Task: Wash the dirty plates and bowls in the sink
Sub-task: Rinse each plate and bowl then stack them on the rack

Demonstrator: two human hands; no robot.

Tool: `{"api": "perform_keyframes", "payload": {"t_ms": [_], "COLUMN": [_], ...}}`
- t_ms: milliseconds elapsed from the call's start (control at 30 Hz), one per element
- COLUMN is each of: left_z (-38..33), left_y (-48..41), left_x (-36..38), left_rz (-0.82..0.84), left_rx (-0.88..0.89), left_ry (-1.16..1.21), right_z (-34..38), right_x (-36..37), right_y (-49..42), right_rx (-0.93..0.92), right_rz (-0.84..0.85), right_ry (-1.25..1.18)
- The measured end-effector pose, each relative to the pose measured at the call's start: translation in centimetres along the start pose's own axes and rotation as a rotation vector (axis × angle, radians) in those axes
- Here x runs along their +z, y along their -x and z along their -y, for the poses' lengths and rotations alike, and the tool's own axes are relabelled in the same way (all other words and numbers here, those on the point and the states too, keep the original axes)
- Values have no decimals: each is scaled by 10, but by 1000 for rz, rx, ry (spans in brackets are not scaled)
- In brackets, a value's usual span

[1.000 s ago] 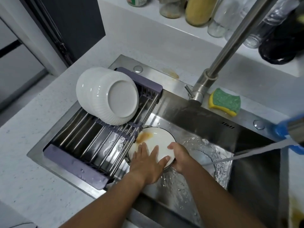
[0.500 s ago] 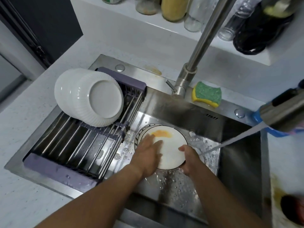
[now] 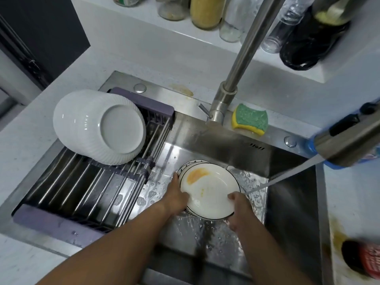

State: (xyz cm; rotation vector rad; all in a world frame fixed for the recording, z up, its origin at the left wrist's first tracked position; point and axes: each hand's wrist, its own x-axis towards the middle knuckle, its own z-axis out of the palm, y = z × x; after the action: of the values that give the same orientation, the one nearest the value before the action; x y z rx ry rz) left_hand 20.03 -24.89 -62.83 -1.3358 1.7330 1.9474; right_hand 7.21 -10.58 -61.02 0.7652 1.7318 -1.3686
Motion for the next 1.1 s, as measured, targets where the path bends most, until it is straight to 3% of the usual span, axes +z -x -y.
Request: {"api": "perform_keyframes", "payload": {"t_ms": [200,433,600,700,867,933,1100], "left_z": [-12,-17,-21,-20,-12,-15,-31], "left_y": [-5,-2,2,1,-3,-3,21], "left_x": [30,43,43,49,68,75,81], "left_rz": [83,138,189,234,290,259,-6], "left_rx": [23,25,45,73,108,114,113], "left_ry": [-277,-459,-505,-509,-491,-500,-731], "right_z": [-13,-11,-3,-3,-12,-8,14], "right_x": [-22,-37,-45,-57,-93,-100,-99], "right_y": [6,-11,-7,5,6,13,25], "right_rx": [14,-2,-333,-401,-517,-560,-503], "right_rz": [-142,-219,-370,-331,-506,-536,-528], "right_ry": [-171,-133,162,366,852,1054,1196]}}
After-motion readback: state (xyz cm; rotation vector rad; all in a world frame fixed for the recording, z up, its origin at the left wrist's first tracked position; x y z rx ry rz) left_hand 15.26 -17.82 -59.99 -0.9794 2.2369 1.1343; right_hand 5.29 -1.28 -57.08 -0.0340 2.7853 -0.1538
